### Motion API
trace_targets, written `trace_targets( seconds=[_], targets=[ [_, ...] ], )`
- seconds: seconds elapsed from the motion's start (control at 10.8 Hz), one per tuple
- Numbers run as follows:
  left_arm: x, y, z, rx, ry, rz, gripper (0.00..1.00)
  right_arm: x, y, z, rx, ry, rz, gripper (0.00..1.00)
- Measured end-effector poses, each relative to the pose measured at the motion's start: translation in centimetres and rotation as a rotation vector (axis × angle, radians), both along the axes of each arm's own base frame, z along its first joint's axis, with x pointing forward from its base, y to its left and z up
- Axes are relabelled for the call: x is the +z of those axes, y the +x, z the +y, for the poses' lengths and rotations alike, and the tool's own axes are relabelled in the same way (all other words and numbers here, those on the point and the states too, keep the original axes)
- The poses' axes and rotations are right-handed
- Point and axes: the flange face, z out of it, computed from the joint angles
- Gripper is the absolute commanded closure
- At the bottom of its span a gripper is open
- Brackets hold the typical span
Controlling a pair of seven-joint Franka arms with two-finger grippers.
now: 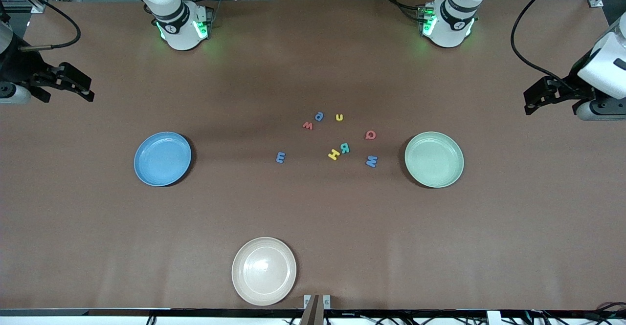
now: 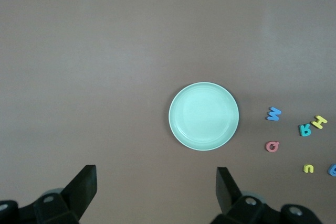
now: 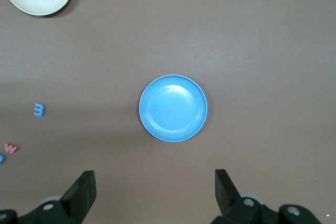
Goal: Sort upper and lower case letters into plates
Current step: 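Move the left gripper out toward the scattered foam letters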
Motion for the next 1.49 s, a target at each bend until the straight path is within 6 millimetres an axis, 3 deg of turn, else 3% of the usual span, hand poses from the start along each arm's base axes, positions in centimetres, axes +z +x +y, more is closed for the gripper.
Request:
trace_targets(
  seconds=[0.47,0.65,0.84,1.12,1.49],
  targets=[
    [0.1,0.0,-0.2,-0.098,-0.012,0.004,0.0,0.0,0.0,-0.3,-0.005,0.0,0.001,0.0],
    [-1.0,0.2,-0.9,-0.161,-0.022,0.029,0.0,-0.1,0.0,-0.4,-0.008,0.001,0.001,0.0],
    [-3.1,1.0,-3.3,-0.15,-0.04,0.051,0.0,-0.2,0.1,-0.6,-0.012,0.001,0.005,0.0],
    [-9.0,3.2,-9.4,-0.007,-0.065,0.08,0.0,-0.4,0.1,-1.1,-0.02,0.001,0.009,0.0],
    [-19.8,5.7,-16.9,0.229,-0.095,0.109,0.0,-0.5,0.2,-1.1,-0.02,0.001,0.008,0.0]
  ],
)
